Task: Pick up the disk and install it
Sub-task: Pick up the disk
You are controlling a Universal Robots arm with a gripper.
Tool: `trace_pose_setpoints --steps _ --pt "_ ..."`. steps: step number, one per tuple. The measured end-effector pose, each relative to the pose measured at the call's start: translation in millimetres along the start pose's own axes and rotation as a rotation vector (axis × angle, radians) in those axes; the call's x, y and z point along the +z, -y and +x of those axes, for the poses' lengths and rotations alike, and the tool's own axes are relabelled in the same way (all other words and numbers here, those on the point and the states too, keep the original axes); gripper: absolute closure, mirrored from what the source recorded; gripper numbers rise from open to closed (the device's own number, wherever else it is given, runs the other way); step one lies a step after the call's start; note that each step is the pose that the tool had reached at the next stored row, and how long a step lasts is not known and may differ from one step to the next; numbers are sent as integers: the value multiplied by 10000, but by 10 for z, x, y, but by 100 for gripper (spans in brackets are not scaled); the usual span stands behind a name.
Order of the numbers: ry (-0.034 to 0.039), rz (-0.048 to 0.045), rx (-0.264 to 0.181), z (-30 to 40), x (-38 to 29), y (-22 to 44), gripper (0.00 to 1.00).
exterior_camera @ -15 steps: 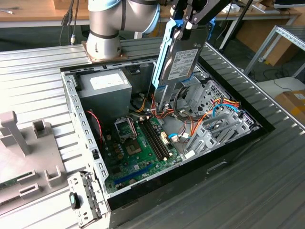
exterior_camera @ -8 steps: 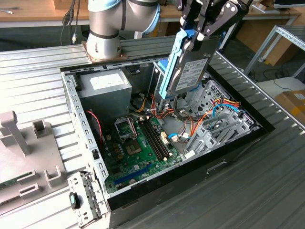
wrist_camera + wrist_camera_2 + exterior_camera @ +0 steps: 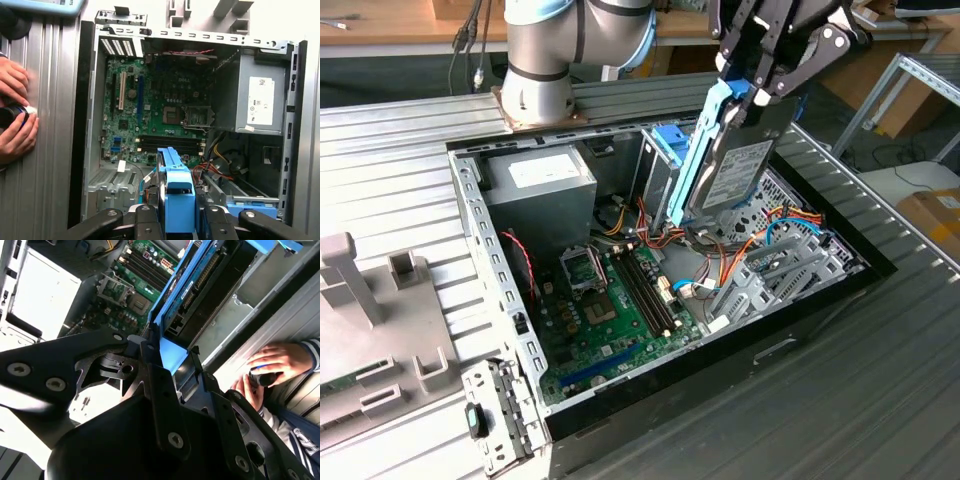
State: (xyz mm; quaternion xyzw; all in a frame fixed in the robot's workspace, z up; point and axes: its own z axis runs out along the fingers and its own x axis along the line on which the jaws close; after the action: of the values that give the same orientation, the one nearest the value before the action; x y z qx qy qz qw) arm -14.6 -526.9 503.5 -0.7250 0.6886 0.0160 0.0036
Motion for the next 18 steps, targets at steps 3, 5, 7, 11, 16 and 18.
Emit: trace_pose_setpoints --steps 3,5,7,11,16,18 --pt "-47 -3 1 127 4 -6 64" --pt "-105 -6 3 196 8 -11 64" --pt "-144 -7 3 209 10 -11 64" --pt "-157 -9 3 277 9 -14 64" --pt "-156 -8 3 636 1 -33 64" --pt "-157 -8 3 711 -1 -36 64"
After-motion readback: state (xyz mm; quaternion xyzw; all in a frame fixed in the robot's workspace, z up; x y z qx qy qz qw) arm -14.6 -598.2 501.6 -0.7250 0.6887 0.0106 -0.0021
